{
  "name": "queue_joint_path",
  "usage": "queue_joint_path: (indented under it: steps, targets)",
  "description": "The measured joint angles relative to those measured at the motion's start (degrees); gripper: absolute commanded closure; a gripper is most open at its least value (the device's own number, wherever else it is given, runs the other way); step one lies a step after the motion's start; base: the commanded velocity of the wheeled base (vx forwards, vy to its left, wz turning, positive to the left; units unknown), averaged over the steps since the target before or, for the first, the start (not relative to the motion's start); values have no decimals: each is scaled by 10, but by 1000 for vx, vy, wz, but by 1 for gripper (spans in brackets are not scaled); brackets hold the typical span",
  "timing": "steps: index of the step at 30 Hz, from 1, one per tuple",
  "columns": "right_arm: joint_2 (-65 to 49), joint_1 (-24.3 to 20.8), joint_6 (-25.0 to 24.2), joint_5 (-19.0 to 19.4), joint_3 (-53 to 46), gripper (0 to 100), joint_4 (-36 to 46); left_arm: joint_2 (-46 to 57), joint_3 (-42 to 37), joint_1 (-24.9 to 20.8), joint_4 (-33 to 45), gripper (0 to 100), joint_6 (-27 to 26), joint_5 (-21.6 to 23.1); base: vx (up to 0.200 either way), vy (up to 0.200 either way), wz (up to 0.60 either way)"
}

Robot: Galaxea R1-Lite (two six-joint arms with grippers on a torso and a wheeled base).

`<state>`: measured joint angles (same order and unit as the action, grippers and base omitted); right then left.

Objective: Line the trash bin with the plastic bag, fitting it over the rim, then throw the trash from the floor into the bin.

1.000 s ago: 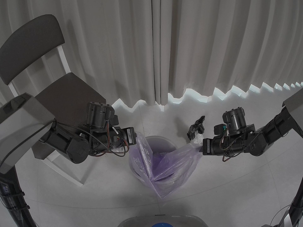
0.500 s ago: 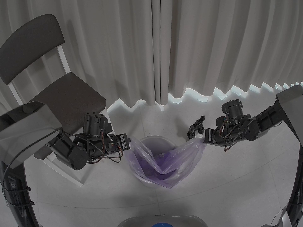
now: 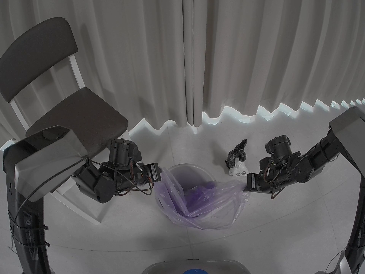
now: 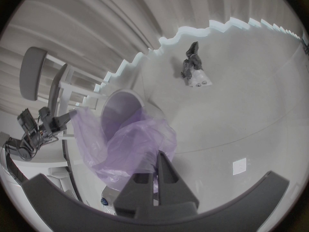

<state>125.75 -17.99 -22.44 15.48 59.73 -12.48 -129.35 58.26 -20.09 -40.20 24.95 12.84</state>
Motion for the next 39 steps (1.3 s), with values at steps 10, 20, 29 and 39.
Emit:
queue_joint_path:
  steps: [10,20,29,39]
  targets:
    - [16,-36,-1,-3,26,100,-31,26,-41,43,15,100,-28,16,0,0,0]
    - [67,-10,-1,-3,65,100,-34,20,-47,42,15,100,-31,17,0,0,0]
    - [91,25,-1,-1,70,100,-34,15,-51,0,18,100,-31,-9,0,0,0]
    - [82,33,-1,0,51,100,-35,20,-71,6,14,100,-32,-17,0,0,0]
